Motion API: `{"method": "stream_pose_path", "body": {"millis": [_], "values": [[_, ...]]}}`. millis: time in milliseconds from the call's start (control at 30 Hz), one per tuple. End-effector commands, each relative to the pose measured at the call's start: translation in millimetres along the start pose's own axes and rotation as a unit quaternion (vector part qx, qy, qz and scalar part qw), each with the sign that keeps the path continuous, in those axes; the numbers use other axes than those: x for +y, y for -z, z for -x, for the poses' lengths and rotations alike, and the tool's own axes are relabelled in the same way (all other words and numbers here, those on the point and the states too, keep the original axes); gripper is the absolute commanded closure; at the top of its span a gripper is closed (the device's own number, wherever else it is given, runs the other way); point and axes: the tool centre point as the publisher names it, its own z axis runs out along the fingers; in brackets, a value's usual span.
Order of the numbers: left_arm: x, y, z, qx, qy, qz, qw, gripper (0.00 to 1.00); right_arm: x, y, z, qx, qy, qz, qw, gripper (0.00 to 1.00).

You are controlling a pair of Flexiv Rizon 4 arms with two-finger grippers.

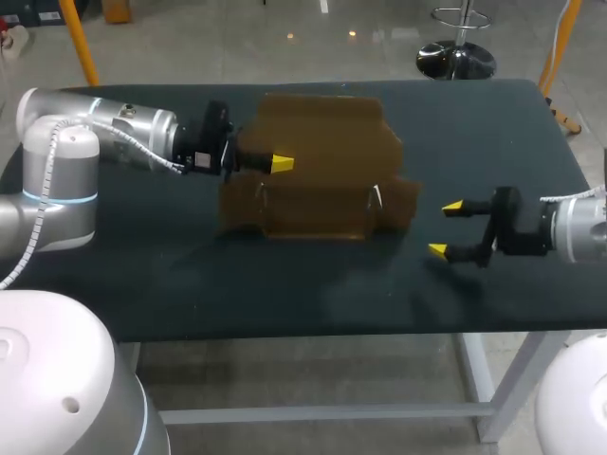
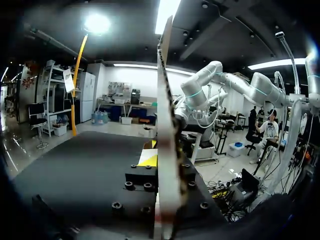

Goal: Assemble the packaging by folding the flat box into shape, placing the metal phone stand inside, and closing the box properly

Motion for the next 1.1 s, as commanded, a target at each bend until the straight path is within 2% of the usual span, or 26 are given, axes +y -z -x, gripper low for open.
{"method": "stream_pose_path", "body": {"millis": [33, 300, 633, 667, 800, 933, 1100], "values": [[2.7, -1, 0.7, 0.002, 0.000, -0.001, 1.000, 1.00, -3, -16, 15, 0.012, -0.002, 0.013, 1.000, 0.00], [2.7, -1, 0.7, 0.002, 0.000, -0.001, 1.000, 1.00, 4, -41, 27, 0.020, 0.001, 0.023, 1.000, 0.00], [2.7, -1, 0.7, 0.002, 0.000, -0.001, 1.000, 1.00, 7, -55, 33, 0.019, -0.002, 0.043, 0.999, 0.00], [2.7, -1, 0.7, 0.002, 0.000, -0.001, 1.000, 1.00, 7, -56, 34, 0.019, -0.002, 0.044, 0.999, 0.07], [2.7, -1, 0.7, 0.002, 0.000, -0.001, 1.000, 1.00, 9, -61, 35, 0.019, -0.003, 0.047, 0.999, 0.47], [2.7, -1, 0.7, 0.002, 0.000, -0.001, 1.000, 1.00, 12, -66, 34, 0.020, -0.002, 0.047, 0.999, 0.56], [2.7, -1, 0.7, 0.002, 0.000, -0.001, 1.000, 1.00, 14, -72, 33, 0.022, -0.002, 0.047, 0.999, 0.59]]}}
